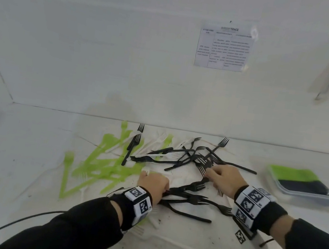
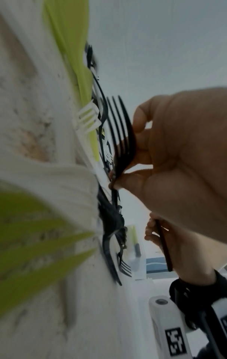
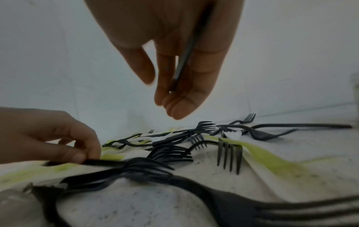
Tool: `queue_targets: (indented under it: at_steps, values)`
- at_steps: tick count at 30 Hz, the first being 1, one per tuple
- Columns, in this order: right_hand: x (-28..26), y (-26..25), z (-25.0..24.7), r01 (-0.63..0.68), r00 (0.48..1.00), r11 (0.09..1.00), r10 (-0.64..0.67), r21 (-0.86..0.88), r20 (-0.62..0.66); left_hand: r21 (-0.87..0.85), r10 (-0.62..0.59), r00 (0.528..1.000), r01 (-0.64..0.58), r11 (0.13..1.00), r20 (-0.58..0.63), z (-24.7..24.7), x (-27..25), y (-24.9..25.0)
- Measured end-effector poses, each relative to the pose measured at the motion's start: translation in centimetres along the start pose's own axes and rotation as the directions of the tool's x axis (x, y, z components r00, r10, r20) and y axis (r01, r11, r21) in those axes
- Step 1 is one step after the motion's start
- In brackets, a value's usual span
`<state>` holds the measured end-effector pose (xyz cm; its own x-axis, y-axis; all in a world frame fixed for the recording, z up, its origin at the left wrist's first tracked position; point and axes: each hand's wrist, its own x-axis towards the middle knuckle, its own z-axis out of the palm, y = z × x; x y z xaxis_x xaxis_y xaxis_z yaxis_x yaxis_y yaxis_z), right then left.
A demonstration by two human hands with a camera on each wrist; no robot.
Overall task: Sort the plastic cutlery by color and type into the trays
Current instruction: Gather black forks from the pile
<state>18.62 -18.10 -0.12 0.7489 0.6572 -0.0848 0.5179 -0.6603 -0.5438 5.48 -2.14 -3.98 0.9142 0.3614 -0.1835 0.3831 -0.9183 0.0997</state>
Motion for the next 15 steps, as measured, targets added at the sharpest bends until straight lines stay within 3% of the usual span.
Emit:
queue_targets:
  at_steps: [3,6,10,12,15]
  values:
    - [-0.3,0.4,0.2,-0.014,0.996,0.977,0.034,0.214,-0.087,-0.184,-0.046,0.997,0.033,0.982,-0.067,-0.2,-0.3,-0.1]
    - [-0.3,0.4,0.4,-0.031,0.981,0.981,0.067,0.193,-0.184,-0.476,-0.167,0.983,0.114,0.872,-0.071,-0.2,-0.5,0.0]
    - [-0.2,-0.1,1.0,-0.162,0.984,0.968,0.172,0.191,-0.038,-0.698,-0.247,0.961,0.093,0.71,-0.123,-0.1,-0.6,0.4]
    - [0.0,-0.7,1.1,-0.209,0.977,0.917,0.21,0.339,0.034,-0.702,-0.154,0.972,-0.017,0.712,-0.18,0.1,-0.6,0.6]
    - [0.2,-2.5,0.8,-0.29,0.957,0.754,0.219,0.589,0.191,-0.473,-0.051,0.937,-0.126,0.872,-0.344,0.6,-0.7,0.4]
